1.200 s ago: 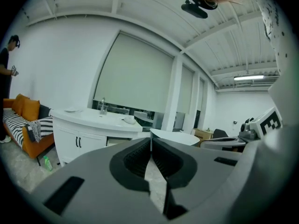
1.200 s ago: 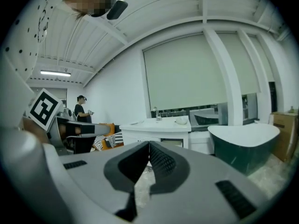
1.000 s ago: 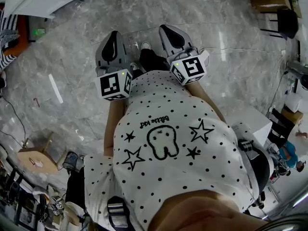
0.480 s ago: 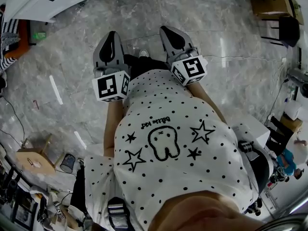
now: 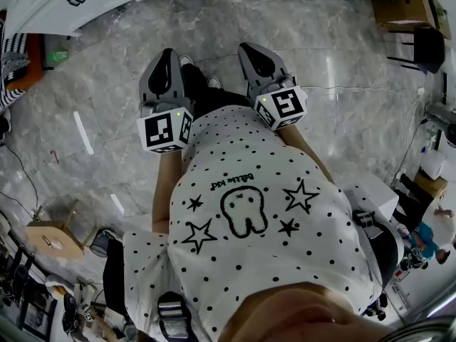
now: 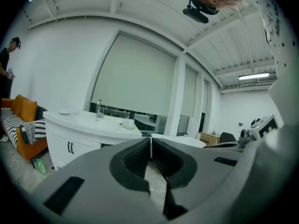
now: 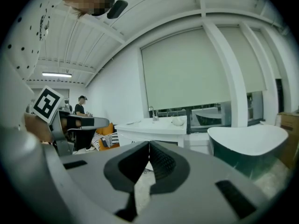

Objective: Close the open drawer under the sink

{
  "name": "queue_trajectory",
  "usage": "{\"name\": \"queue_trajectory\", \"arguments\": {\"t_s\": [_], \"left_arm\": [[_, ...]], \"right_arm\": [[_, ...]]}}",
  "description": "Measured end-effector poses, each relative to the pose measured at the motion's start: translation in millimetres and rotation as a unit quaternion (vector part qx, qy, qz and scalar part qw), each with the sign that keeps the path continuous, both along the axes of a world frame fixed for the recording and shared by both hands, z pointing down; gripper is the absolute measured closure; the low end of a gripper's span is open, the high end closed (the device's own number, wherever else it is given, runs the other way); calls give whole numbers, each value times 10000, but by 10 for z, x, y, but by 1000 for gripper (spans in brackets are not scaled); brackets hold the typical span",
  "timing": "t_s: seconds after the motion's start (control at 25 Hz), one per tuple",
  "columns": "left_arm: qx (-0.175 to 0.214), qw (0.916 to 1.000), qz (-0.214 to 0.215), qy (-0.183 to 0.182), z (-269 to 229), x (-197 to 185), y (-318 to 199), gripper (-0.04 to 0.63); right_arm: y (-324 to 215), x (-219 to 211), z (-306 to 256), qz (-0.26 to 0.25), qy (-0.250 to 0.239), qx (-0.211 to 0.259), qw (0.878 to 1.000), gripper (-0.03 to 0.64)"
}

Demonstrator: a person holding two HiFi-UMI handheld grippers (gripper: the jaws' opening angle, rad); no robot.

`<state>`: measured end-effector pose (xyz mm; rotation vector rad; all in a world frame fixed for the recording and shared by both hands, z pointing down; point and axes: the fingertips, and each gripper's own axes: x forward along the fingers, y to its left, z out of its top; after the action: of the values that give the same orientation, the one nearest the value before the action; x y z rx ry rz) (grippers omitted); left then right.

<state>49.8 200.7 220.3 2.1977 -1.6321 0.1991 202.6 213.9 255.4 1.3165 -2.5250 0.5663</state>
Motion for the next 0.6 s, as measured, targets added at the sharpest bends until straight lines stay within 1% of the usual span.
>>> {"name": "queue_trajectory", "arguments": {"t_s": [0.16, 0.4, 0.48, 0.6], "left_arm": [[-34, 10000, 76, 43, 36, 4, -234, 578], [-3, 9997, 244, 89, 33, -182, -633, 578], [29, 9996, 247, 127, 77, -358, -886, 578], [35, 9995, 274, 177, 240, -780, -1428, 579]], "right_arm": [[-198, 14, 50, 122, -22, -75, 9999, 603], [-506, -219, 61, 218, -21, -144, 9997, 603], [-740, -385, 114, 257, -17, -144, 9996, 603], [-1292, -788, 288, 316, 7, -161, 9994, 603]]}}
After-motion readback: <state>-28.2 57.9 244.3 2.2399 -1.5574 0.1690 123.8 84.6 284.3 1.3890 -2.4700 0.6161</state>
